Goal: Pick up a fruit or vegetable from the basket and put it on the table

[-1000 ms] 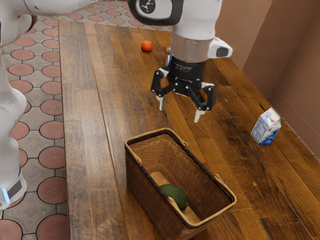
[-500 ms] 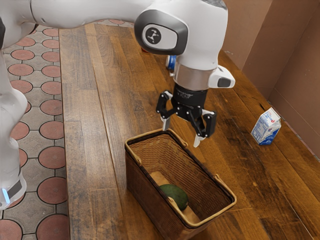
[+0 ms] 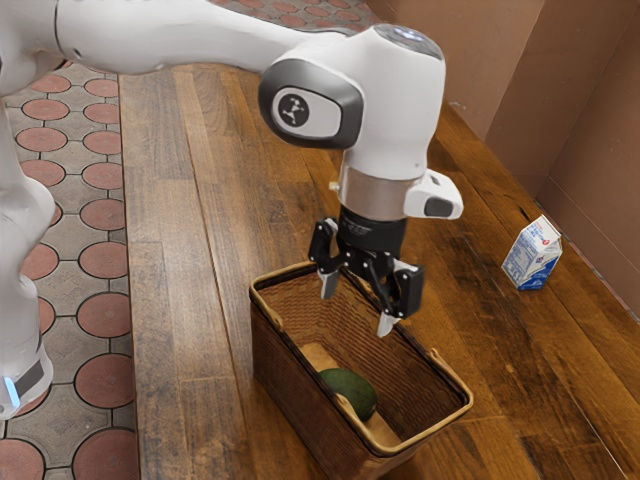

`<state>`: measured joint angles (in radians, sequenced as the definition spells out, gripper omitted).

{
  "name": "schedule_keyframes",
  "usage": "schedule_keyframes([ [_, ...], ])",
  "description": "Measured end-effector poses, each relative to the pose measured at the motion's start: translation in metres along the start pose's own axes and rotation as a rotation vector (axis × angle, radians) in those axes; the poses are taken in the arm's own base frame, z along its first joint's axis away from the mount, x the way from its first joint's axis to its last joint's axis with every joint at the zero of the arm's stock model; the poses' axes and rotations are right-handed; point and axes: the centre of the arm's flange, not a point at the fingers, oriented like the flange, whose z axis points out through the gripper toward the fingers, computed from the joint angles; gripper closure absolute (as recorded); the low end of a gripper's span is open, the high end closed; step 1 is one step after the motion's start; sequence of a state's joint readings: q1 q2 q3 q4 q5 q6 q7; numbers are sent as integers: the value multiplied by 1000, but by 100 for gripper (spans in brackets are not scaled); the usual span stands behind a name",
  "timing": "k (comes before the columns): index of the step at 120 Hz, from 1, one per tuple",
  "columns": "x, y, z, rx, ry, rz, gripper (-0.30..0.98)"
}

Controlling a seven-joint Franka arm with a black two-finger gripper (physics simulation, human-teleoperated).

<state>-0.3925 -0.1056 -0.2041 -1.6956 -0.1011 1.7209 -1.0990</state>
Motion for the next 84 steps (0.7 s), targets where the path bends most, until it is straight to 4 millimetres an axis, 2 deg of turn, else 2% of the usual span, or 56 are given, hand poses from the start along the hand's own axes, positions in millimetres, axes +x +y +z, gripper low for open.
schedule_keyframes([
  [9,6,-2,5,3,1,18,0],
  [22,25,-8,10,2,6,49,0],
  [37,26,-9,16,6,4,122,0],
  [47,27,-11,32,28,-13,165,0],
  [58,41,-14,51,50,-33,187,0],
  [71,53,-18,64,52,-37,208,0],
  [84,54,-22,73,52,-36,238,0],
])
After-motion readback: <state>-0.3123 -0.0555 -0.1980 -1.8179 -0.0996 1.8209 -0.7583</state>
